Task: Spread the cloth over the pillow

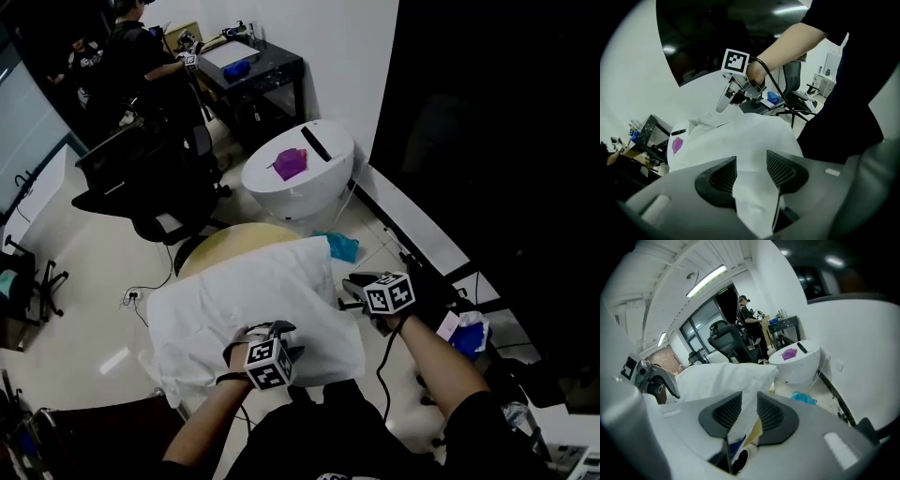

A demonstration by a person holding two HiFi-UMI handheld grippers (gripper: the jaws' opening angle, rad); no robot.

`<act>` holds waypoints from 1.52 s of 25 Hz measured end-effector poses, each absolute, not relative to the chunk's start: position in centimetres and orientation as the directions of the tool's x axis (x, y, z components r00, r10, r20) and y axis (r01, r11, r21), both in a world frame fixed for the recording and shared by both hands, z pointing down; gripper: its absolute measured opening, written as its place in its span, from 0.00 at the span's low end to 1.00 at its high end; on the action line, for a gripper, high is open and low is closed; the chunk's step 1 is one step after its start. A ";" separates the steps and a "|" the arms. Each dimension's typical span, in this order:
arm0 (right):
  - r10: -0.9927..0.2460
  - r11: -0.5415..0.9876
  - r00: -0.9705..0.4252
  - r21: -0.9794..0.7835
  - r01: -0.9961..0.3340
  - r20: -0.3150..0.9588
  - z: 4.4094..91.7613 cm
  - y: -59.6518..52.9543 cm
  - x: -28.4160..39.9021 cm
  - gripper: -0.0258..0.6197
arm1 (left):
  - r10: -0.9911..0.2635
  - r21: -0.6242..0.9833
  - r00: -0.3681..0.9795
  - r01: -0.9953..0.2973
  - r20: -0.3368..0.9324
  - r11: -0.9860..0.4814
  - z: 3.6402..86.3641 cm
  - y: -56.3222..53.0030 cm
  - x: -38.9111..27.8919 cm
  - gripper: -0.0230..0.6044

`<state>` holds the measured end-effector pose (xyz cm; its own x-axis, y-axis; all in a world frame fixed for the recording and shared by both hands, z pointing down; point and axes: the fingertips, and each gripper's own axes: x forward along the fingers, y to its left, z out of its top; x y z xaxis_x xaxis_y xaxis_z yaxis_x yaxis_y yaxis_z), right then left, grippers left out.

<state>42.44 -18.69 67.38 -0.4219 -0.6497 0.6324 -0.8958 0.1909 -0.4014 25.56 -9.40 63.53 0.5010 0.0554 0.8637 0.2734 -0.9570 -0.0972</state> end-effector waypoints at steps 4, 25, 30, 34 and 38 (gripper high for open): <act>-0.595 0.206 -0.502 -0.485 -0.850 0.628 69.6 -20.9 41.6 0.22 | 0.026 -0.090 0.511 0.200 0.859 -0.976 64.0 -10.3 26.4 0.34; -0.515 0.280 -0.535 -0.458 -0.844 0.670 71.9 -24.0 40.8 0.06 | 0.033 -0.041 0.499 0.137 0.866 -0.990 65.3 -10.9 27.2 0.34; -0.531 0.314 -0.472 -0.354 -0.881 0.704 71.1 -25.3 42.8 0.06 | 0.066 -0.020 0.504 0.163 0.861 -0.986 65.3 -9.5 28.2 0.34; -0.513 0.337 -0.416 -0.270 -0.902 0.751 71.8 -26.4 44.3 0.06 | 0.088 0.002 0.491 0.173 0.867 -0.985 66.0 -8.5 28.5 0.34; -0.475 0.303 -0.427 -0.312 -0.900 0.770 73.0 -26.5 44.9 0.06 | 0.093 0.020 0.481 0.154 0.872 -0.988 66.8 -8.0 28.3 0.34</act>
<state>44.86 -26.54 73.03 -0.4267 -0.4746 0.7699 -0.9003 0.3033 -0.3121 28.34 -8.02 66.85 0.4814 0.0928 0.8715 0.1542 -0.9878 0.0200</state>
